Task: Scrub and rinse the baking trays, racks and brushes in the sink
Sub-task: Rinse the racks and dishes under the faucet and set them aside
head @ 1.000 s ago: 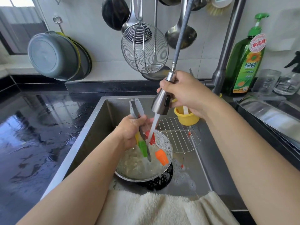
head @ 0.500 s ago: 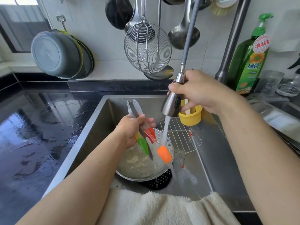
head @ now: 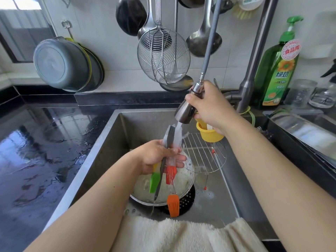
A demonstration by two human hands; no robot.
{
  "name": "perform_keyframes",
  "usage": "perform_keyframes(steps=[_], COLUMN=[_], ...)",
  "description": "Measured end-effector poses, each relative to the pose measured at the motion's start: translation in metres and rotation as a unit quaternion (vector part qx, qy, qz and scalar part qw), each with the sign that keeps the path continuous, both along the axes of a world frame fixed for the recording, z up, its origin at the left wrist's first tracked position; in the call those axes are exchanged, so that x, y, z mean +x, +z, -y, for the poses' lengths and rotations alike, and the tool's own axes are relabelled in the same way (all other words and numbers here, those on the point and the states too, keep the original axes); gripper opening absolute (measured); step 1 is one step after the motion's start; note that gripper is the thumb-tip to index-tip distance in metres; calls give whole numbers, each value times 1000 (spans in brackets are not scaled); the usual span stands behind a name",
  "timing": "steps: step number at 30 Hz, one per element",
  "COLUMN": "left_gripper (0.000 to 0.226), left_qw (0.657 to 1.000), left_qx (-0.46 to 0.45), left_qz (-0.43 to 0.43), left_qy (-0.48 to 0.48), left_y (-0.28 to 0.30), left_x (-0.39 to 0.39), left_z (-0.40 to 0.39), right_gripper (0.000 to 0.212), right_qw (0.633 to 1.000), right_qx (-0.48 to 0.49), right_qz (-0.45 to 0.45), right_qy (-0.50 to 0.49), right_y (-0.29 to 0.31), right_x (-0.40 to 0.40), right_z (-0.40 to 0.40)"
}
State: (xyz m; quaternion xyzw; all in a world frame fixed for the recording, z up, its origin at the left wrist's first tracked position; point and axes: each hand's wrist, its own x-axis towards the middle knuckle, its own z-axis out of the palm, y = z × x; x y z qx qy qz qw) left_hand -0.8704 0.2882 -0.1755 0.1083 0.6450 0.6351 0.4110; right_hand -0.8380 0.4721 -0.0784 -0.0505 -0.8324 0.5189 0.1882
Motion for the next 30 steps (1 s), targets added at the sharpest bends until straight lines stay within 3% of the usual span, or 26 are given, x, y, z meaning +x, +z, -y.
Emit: perform_keyframes(steps=[10,15,19,22,25,30], left_gripper=[7,4,24,29,19,28], left_qw=[997,997,994,995,995,993], left_qx=[-53,-53,-65,-64,-41,-55], left_qz=[-44,-62,-84,-50,-9,-4], left_qy=[-29,1,33,57,91,103], left_y=[-3,-5,-7,-6,-2,-1], left_x=[-1,0,-2,-3,-4,-6], left_z=[2,-1,-4,-4,-2,-1], right_gripper=[17,10,11,15,17,20], right_qw=[999,996,997,999,995,996], right_qx=[-33,-57,-56,-32,-68,-65], right_qz=[-5,24,12,7,28,28], right_qy=[32,72,55,27,68,62], right_y=[6,14,13,10,12,14], right_x=[7,12,11,9,9,12], right_z=[10,11,13,12,14,15])
